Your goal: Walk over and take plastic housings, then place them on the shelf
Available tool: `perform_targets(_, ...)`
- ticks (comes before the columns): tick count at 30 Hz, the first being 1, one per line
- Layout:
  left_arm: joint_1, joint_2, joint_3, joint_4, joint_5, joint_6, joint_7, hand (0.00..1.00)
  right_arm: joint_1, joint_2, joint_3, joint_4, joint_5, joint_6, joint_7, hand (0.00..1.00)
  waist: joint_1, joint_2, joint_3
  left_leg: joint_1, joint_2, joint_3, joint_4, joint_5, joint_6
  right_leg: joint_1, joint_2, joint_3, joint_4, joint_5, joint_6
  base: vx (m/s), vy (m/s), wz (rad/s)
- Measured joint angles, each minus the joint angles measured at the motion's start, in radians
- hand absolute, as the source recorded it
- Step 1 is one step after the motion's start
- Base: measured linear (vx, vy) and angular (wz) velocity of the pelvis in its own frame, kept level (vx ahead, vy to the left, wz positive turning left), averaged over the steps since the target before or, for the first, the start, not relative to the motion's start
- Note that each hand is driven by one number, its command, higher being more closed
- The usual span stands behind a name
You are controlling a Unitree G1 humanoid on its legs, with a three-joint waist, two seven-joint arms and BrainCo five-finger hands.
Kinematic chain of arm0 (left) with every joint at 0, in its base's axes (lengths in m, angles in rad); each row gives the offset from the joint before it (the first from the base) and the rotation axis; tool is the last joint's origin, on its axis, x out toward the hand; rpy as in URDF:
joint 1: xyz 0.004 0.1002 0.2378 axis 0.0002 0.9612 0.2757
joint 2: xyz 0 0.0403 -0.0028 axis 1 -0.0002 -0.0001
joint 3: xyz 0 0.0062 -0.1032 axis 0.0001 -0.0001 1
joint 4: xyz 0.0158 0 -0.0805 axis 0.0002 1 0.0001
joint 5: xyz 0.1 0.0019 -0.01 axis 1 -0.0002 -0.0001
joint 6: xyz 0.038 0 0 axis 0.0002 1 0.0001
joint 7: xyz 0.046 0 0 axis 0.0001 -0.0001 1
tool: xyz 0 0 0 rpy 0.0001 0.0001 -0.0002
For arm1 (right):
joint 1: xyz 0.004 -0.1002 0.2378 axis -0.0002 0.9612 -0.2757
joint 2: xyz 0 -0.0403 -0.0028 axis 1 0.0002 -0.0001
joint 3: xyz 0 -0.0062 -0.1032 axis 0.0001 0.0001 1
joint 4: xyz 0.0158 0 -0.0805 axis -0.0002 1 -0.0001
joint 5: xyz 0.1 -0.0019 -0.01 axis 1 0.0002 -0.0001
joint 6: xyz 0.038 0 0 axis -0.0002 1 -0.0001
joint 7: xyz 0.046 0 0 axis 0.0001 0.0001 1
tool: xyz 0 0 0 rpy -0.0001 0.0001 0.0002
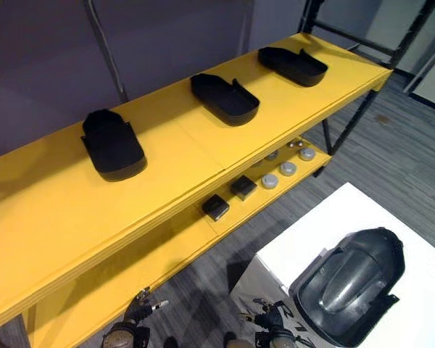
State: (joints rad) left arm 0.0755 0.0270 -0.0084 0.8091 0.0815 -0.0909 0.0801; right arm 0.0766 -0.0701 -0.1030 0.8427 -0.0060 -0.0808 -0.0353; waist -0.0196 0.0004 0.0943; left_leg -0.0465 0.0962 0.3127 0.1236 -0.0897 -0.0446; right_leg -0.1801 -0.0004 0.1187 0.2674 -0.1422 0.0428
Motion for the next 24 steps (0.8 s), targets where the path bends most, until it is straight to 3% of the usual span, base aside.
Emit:
perform_targets(2, -0.003, 0.002, -0.001, -0.001, 0.000, 0.000, 0.000, 0.00, -0.010, 0.001, -0.012, 0.007, 0.000, 0.000, -0.001, 0.00, -0.002, 0.003, -0.005, 0.008, 0.017, 0.064, -0.015, 0.003, 0.003, -0.011, -0.008, -0.019, -0.044, 0.037, 0.001, -0.05, 0.052, -0.75)
perform_targets(3, -0.005, 0.002, -0.005, -0.002, 0.000, 0.000, 0.000, 0.00, -0.014, 0.001, -0.013, 0.007, 0.000, 0.000, -0.001, 0.00, -0.006, 0.003, -0.004, 0.010, 0.018, 0.081, -0.015, 0.003, 0.003, -0.018, -0.035, -0.104, -0.030, 0.023, -0.015, -0.10, 0.060, -0.78)
perform_targets(5, 0.001, 0.026, -0.009, -0.008, 0.000, 0.002, 0.001, 0.00, -0.014, 0.017, -0.004, 0.007, 0.000, 0.003, 0.000, 0.00, -0.006, -0.004, -0.008, 0.051, 0.020, 0.180, -0.016, 0.001, 0.001, -0.047, -0.198, -0.536, 0.071, 0.028, -0.032, -0.06, 0.053, -1.03)
perform_targets(6, 0.002, 0.035, -0.007, -0.008, 0.000, 0.003, 0.001, 0.00, -0.015, 0.026, 0.001, 0.007, 0.000, 0.003, -0.001, 0.00, -0.004, -0.009, -0.007, 0.065, 0.018, 0.202, -0.014, -0.002, -0.003, -0.047, -0.220, -0.599, 0.075, 0.048, -0.039, -0.01, -0.031, -1.10)
perform_targets(7, -0.003, 0.039, 0.004, -0.008, 0.000, 0.006, 0.001, 0.00, -0.019, 0.033, 0.008, 0.015, 0.000, 0.003, -0.001, 0.00, -0.016, -0.001, -0.003, 0.077, 0.027, 0.216, -0.007, -0.004, -0.007, -0.047, -0.209, -0.627, 0.080, 0.050, -0.048, -0.02, -0.103, -0.76)
perform_targets(8, -0.010, 0.041, 0.003, -0.009, 0.000, 0.006, 0.002, 0.00, -0.022, 0.031, 0.007, 0.034, 0.000, 0.003, -0.003, 0.00, -0.028, 0.003, -0.003, 0.078, 0.038, 0.216, -0.001, -0.006, -0.009, -0.042, -0.192, -0.632, 0.077, 0.055, -0.057, -0.02, -0.119, -0.58)
perform_targets(11, -0.027, 0.036, 0.001, -0.008, 0.000, 0.005, 0.000, 0.00, -0.024, 0.018, 0.006, 0.047, 0.000, 0.004, -0.009, 0.00, -0.025, -0.006, 0.006, 0.096, 0.071, 0.214, 0.025, -0.008, -0.013, -0.026, -0.135, -0.574, 0.018, 0.084, -0.086, -0.08, -0.131, -0.64)
perform_targets(12, -0.027, 0.034, 0.001, -0.007, 0.000, 0.005, 0.001, 0.00, -0.025, 0.015, 0.006, 0.045, 0.001, 0.004, -0.014, 0.00, -0.026, -0.003, 0.007, 0.094, 0.087, 0.212, 0.039, -0.011, -0.019, -0.024, -0.114, -0.558, -0.008, 0.084, -0.078, -0.12, -0.125, -0.67)
perform_targets(14, -0.039, 0.032, 0.003, -0.006, 0.000, 0.006, 0.002, 0.00, -0.018, 0.006, 0.004, 0.032, 0.010, 0.003, -0.025, 0.00, -0.027, -0.003, 0.021, 0.086, 0.127, 0.224, 0.070, -0.038, -0.052, -0.028, -0.074, -0.567, -0.041, 0.079, -0.086, -0.13, -0.144, -0.68)
perform_targets(15, -0.040, 0.026, 0.009, -0.004, 0.000, 0.007, 0.002, 0.00, -0.015, 0.004, 0.002, 0.032, 0.020, 0.003, -0.028, 0.00, -0.021, 0.010, 0.028, 0.073, 0.161, 0.240, 0.079, -0.073, -0.078, -0.027, -0.044, -0.571, -0.044, 0.074, -0.087, -0.12, -0.185, -0.66)
perform_targets(16, -0.039, 0.022, 0.016, -0.001, 0.000, 0.008, 0.002, 0.00, -0.013, 0.003, -0.002, 0.025, 0.025, 0.003, -0.030, 0.00, -0.020, 0.013, 0.032, 0.065, 0.177, 0.239, 0.104, -0.089, -0.084, -0.038, -0.048, -0.571, 0.004, 0.062, -0.101, -0.05, -0.145, -0.61)
perform_targets(17, -0.030, 0.027, 0.023, -0.002, 0.000, 0.012, 0.004, 0.00, 0.000, 0.000, -0.014, 0.021, 0.038, 0.003, -0.038, 0.00, -0.021, -0.009, 0.040, 0.075, 0.168, 0.214, 0.165, -0.136, -0.114, -0.029, -0.062, -0.530, 0.059, 0.016, -0.112, 0.01, -0.112, -0.77)
perform_targets(18, -0.018, 0.015, 0.023, -0.002, -0.001, 0.015, 0.008, 0.00, -0.006, -0.013, -0.024, 0.029, 0.048, 0.003, -0.046, 0.00, -0.010, 0.008, 0.051, 0.063, 0.128, 0.062, 0.190, -0.168, -0.097, -0.017, -0.017, -0.466, 0.044, 0.032, -0.128, 0.04, -0.008, -0.95)
perform_targets(19, -0.013, 0.014, 0.023, -0.001, -0.001, 0.016, 0.009, 0.00, -0.008, -0.010, -0.032, 0.033, 0.054, 0.003, -0.047, 0.00, -0.002, 0.017, 0.054, 0.054, 0.096, -0.023, 0.194, -0.181, -0.081, -0.014, 0.002, -0.437, 0.027, 0.038, -0.129, 0.03, 0.019, -1.34)
perform_targets(21, -0.011, 0.018, 0.024, -0.004, -0.005, 0.017, 0.024, 0.00, -0.038, -0.007, -0.057, 0.057, 0.082, 0.001, -0.061, 0.00, 0.008, 0.022, 0.062, 0.014, -0.021, -0.286, 0.191, -0.198, -0.058, 0.000, 0.049, -0.330, -0.050, 0.074, -0.122, 0.00, 0.027, -1.27)
perform_targets(23, -0.004, 0.012, 0.023, -0.005, -0.019, 0.015, 0.029, 0.00, -0.033, -0.008, -0.072, 0.079, 0.100, 0.001, -0.065, 0.00, 0.010, 0.024, 0.061, 0.005, -0.067, -0.381, 0.175, -0.196, -0.054, 0.032, 0.067, -0.274, -0.102, 0.108, -0.103, 0.01, -0.004, -1.09)
perform_targets(24, 0.007, 0.009, 0.024, -0.004, -0.021, 0.014, 0.030, 0.00, -0.019, -0.007, -0.091, 0.087, 0.108, 0.001, -0.067, 0.00, 0.012, 0.032, 0.057, 0.015, -0.063, -0.379, 0.161, -0.176, -0.024, 0.046, 0.088, -0.229, -0.126, 0.123, -0.096, 0.02, -0.003, -1.18)
